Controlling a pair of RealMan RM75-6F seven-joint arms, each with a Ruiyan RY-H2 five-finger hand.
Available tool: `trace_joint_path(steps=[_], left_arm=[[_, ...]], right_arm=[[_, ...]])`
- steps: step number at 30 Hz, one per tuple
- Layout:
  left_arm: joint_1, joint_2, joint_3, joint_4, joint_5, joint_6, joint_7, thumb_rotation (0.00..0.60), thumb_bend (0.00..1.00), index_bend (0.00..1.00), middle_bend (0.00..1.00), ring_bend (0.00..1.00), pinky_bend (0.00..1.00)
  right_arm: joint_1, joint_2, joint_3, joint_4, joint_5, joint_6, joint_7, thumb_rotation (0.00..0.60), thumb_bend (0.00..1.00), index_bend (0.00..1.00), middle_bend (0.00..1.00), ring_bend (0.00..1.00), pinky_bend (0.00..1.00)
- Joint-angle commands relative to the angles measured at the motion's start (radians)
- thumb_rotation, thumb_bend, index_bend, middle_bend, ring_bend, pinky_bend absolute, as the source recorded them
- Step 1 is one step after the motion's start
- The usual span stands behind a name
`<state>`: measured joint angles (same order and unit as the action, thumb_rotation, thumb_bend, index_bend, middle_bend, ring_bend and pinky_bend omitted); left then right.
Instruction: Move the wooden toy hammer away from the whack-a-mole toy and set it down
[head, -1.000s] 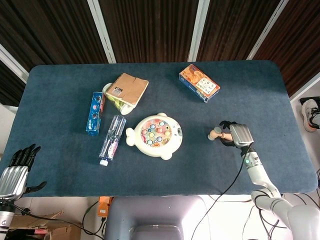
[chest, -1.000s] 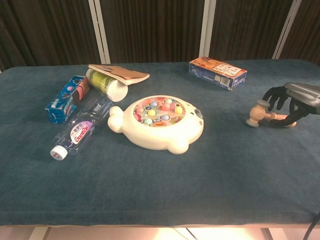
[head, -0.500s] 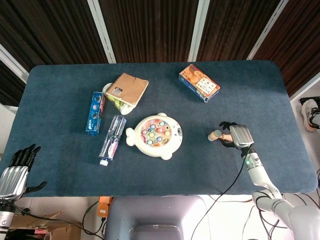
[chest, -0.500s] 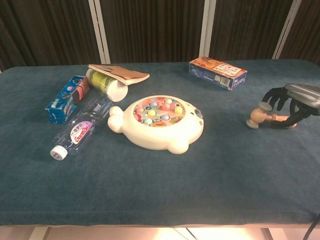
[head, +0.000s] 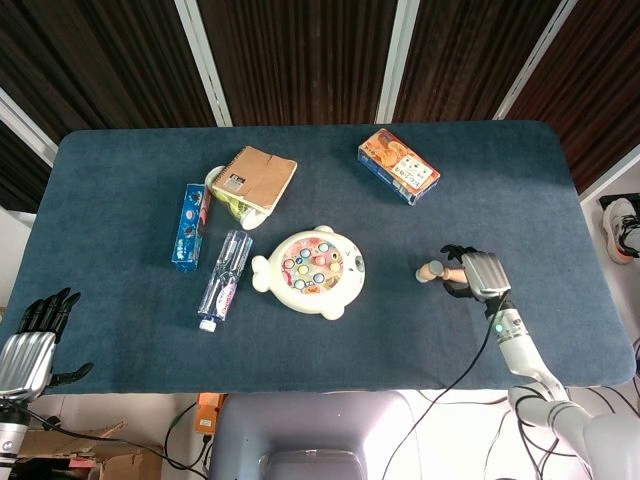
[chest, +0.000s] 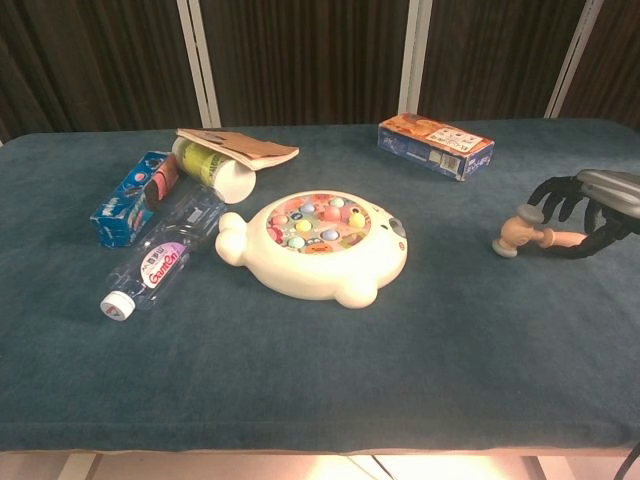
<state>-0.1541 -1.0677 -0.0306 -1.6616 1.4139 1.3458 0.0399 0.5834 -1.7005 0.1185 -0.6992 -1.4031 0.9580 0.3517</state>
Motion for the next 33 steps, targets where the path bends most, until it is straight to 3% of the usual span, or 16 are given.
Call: trace_joint_path(steps=[1,7,13,18,25,28,33], left_arm=[[0.0,0.0,0.0,0.0,0.0,0.0,-0.001,0.6,0.09,0.0,0.0,0.0,0.06],[-0.001,0.0,0.001,0.0,0.003,-0.002,-0.001,0.6,0.09,0.0,0.0,0.0,0.06],[0.003,-0.001,0.002,-0.001,0.004,0.005,0.001,0.6,0.09,0.0,0.0,0.0,0.06],[0.001,-0.006,0.004,0.001,0.007,0.001,0.011,0.6,0.09,0.0,0.0,0.0,0.06],[-0.001,-0.02,0.012,0.004,0.041,0.016,0.026,0.6,0.09,0.0,0.0,0.0,0.06],[0.001,-0.024,0.018,0.004,0.06,0.025,0.029,0.6,0.09,0.0,0.0,0.0,0.06],[0.003,-0.026,0.027,0.008,0.08,0.031,0.024,0.6,0.09,0.0,0.0,0.0,0.06]], right_arm=[[-0.013,0.014,-0.006,-0.018,-0.008,0.023,-0.003,0.6,0.18,0.28,0.35,0.3,0.46],[-0.048,0.064,-0.019,-0.087,-0.025,0.079,-0.005,0.6,0.16,0.26,0.33,0.28,0.44],[-0.132,0.172,-0.062,-0.247,-0.078,0.223,-0.036,0.6,0.16,0.18,0.26,0.2,0.35],[-0.266,0.31,-0.125,-0.485,-0.145,0.44,-0.226,0.6,0.16,0.08,0.1,0.03,0.19],[-0.451,0.479,-0.198,-0.81,-0.184,0.661,-0.543,0.6,0.16,0.01,0.0,0.0,0.0],[-0.478,0.497,-0.192,-0.856,-0.2,0.709,-0.54,0.6,0.16,0.0,0.0,0.0,0.0],[-0.486,0.515,-0.182,-0.877,-0.188,0.681,-0.524,0.6,0.16,0.0,0.0,0.0,0.0]])
